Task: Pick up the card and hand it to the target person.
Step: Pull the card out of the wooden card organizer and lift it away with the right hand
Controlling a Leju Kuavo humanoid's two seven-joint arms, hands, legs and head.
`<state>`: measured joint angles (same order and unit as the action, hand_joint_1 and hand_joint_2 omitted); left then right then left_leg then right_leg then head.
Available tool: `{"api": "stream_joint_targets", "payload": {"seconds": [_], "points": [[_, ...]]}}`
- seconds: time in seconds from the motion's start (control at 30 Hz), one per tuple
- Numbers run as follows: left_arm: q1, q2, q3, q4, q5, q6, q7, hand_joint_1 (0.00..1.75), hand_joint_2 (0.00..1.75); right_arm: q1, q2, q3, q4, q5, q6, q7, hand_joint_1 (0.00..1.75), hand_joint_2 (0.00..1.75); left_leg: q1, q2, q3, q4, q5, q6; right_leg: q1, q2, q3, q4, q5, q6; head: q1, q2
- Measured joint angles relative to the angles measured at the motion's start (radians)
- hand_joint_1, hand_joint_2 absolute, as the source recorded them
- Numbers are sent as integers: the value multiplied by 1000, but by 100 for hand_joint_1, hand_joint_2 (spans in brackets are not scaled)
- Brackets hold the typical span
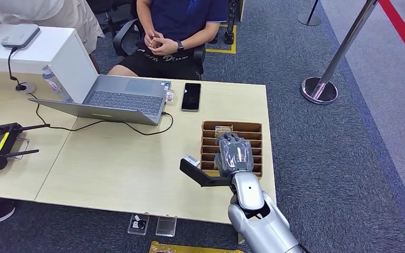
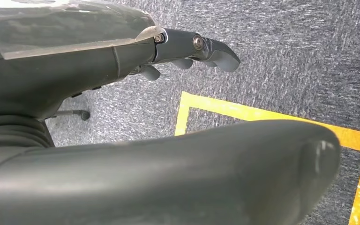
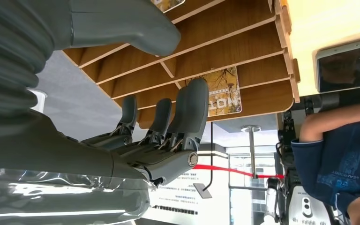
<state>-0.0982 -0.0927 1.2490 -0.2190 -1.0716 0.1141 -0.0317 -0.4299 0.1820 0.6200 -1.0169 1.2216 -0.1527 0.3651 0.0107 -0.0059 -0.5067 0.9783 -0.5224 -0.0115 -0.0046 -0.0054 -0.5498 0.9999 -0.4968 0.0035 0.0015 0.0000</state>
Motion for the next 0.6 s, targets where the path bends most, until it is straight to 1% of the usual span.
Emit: {"api": "stream_joint_targets", "payload": {"seconds": [0.07, 0.2, 0.33, 0.5, 0.6], "points": [[0, 0, 0, 0, 0, 0, 0, 0, 0, 0, 0, 1, 3, -3, 3, 2, 66, 175, 0, 0, 0, 0, 0, 0, 0, 0, 0, 0, 0, 0, 0, 0], [0, 0, 0, 0, -3, 0, 0, 0, 0, -1, -1, 1, 11, -9, 8, 7, 75, 175, 0, 0, 0, 0, 0, 0, 0, 0, 0, 0, 0, 0, 0, 0], [0, 0, 0, 0, -7, 0, 0, 0, 0, -1, -6, 1, 21, -19, 9, 18, 77, 175, 0, 0, 0, 0, 0, 0, 0, 0, 0, 0, 0, 0, 0, 0], [0, 0, 0, 0, -10, -1, -1, 0, 0, 0, -17, 1, 34, -29, 5, 25, 88, 175, 0, 0, 0, 0, 0, 0, 0, 0, 0, 0, 0, 0, 0, 0], [0, 0, 0, 0, -12, -1, -2, 0, 0, 2, -26, 1, 41, -33, 3, 33, 91, 175, 0, 0, 0, 0, 0, 0, 0, 0, 0, 0, 0, 0, 0, 0]]}}
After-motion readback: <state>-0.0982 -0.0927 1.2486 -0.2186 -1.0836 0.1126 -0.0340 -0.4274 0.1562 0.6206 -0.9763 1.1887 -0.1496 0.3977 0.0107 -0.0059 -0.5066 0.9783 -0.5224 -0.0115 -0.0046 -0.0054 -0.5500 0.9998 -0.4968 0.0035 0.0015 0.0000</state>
